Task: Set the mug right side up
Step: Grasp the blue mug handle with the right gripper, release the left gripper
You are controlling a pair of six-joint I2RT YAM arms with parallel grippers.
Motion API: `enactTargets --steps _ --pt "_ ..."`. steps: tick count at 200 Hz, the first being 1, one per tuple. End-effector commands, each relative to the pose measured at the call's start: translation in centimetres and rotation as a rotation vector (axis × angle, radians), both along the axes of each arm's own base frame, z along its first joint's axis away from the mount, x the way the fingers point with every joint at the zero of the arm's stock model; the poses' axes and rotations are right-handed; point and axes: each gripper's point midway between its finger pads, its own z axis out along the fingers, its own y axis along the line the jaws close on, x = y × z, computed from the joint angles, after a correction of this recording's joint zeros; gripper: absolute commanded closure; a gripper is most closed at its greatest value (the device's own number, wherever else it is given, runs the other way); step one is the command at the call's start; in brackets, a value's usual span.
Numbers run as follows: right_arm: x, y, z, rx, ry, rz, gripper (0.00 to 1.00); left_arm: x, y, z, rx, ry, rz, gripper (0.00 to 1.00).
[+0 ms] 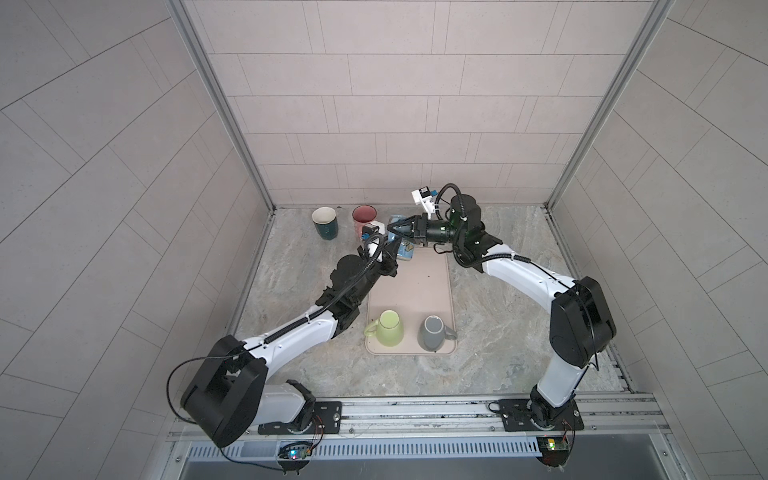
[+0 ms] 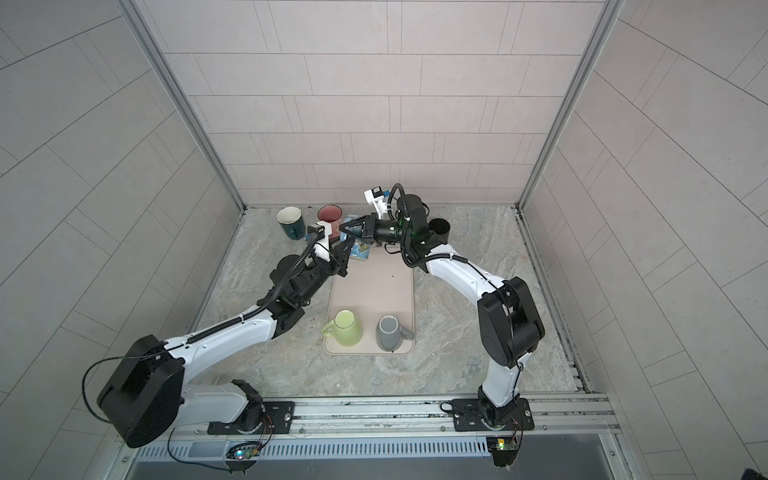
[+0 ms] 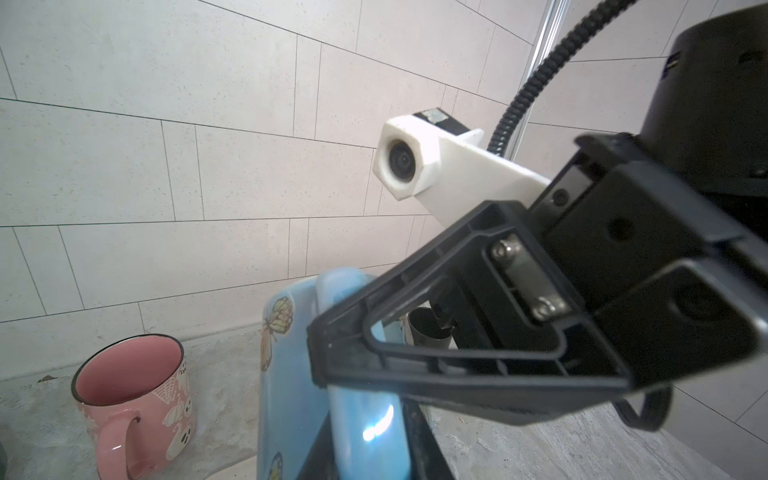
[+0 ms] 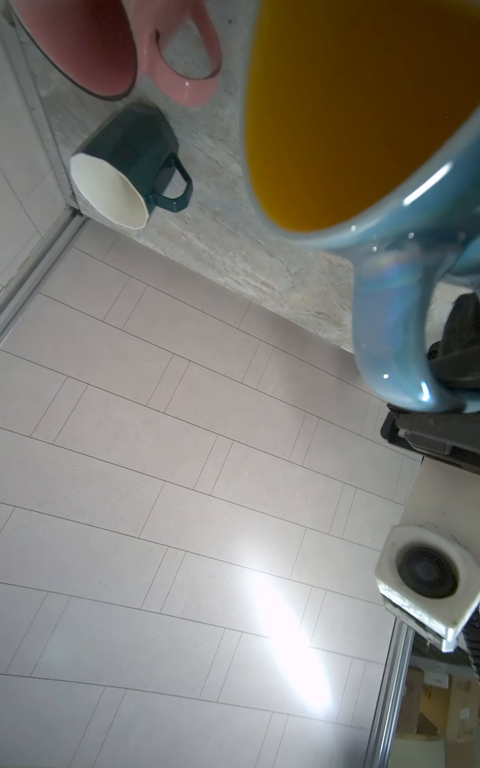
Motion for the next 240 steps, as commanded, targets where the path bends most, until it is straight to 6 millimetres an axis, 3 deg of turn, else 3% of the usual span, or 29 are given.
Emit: enactTargets --steps 1,48,115,134,174,240 --pt "1.8 -0.8 0.0 0.005 -0.056 -0.065 1.0 -2.4 -0.6 6.6 -0.125 -0.191 -0.074 1.0" --pt "1.4 -0.8 0.1 0.0 -0.076 -0.052 1.0 -2.0 0.1 6.4 -0.12 -0.172 -0.031 1.0" --pt "1.6 -0.9 -0.4 -0.05 -0.122 -0.064 1.0 -1.5 1.9 6.1 -0.082 -0.131 0.073 0.56" --pt "1.9 -1.0 -0.2 -0.052 -0.137 -0.069 1.0 -1.4 2.2 5.9 -0.076 -0.121 0.087 0.5" --pt "3.2 -1.0 -0.6 -0.074 -0.178 -0.078 1.0 -1.7 3.3 5.5 -0.055 -0.106 0.133 0.48" --pt "6.6 -1.4 -3.3 -0.216 -0.364 -0.11 1.0 -0.5 8.0 4.3 -0.022 0.023 0.291 0.48"
